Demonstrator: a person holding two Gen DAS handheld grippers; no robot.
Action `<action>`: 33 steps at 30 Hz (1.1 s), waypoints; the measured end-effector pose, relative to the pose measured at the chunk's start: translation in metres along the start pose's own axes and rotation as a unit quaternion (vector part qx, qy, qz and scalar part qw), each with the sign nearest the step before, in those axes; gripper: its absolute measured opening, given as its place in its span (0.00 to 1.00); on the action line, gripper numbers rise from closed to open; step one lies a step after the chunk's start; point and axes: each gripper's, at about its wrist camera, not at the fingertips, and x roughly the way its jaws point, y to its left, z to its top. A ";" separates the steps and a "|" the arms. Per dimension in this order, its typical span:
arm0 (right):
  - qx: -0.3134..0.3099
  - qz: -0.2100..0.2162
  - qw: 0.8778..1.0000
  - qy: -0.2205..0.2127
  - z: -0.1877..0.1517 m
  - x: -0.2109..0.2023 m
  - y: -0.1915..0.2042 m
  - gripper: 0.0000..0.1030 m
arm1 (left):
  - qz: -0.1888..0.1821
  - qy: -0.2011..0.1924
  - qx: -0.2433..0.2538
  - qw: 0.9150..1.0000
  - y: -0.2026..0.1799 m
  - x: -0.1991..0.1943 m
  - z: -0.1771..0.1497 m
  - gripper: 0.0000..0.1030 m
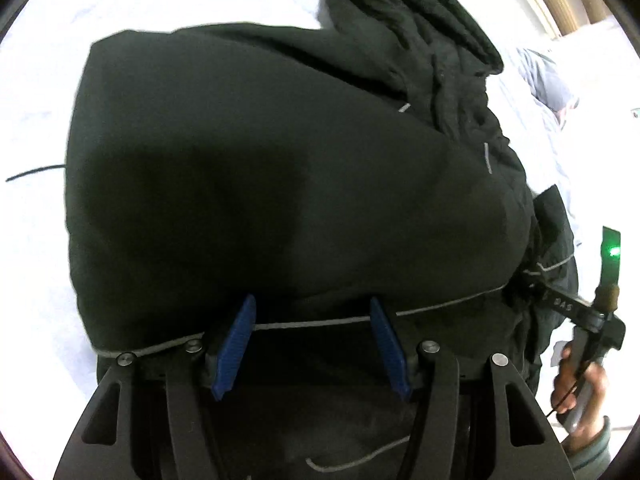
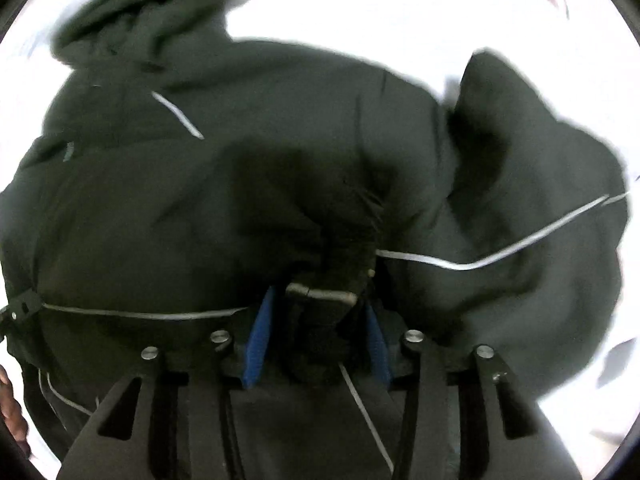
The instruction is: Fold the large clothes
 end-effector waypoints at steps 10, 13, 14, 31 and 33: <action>-0.074 0.057 0.995 -0.038 -0.015 -0.017 0.086 0.67 | 0.029 -0.019 -0.011 0.999 -0.001 -0.020 -0.021 0.59; -0.066 0.055 0.996 0.008 -0.022 0.024 0.099 0.68 | 0.028 -0.020 -0.023 0.999 0.008 -0.012 -0.022 0.59; -0.064 0.055 0.996 0.002 -0.023 0.025 0.098 0.68 | 0.034 -0.018 -0.019 0.999 0.006 -0.009 -0.022 0.59; -0.044 0.062 0.994 -0.082 -0.113 -0.136 0.059 0.68 | -0.015 -0.109 0.007 0.994 -0.042 -0.127 -0.110 0.59; -0.041 0.058 0.994 -0.087 -0.111 -0.132 0.044 0.68 | -0.018 -0.121 0.014 0.992 -0.051 -0.138 -0.121 0.59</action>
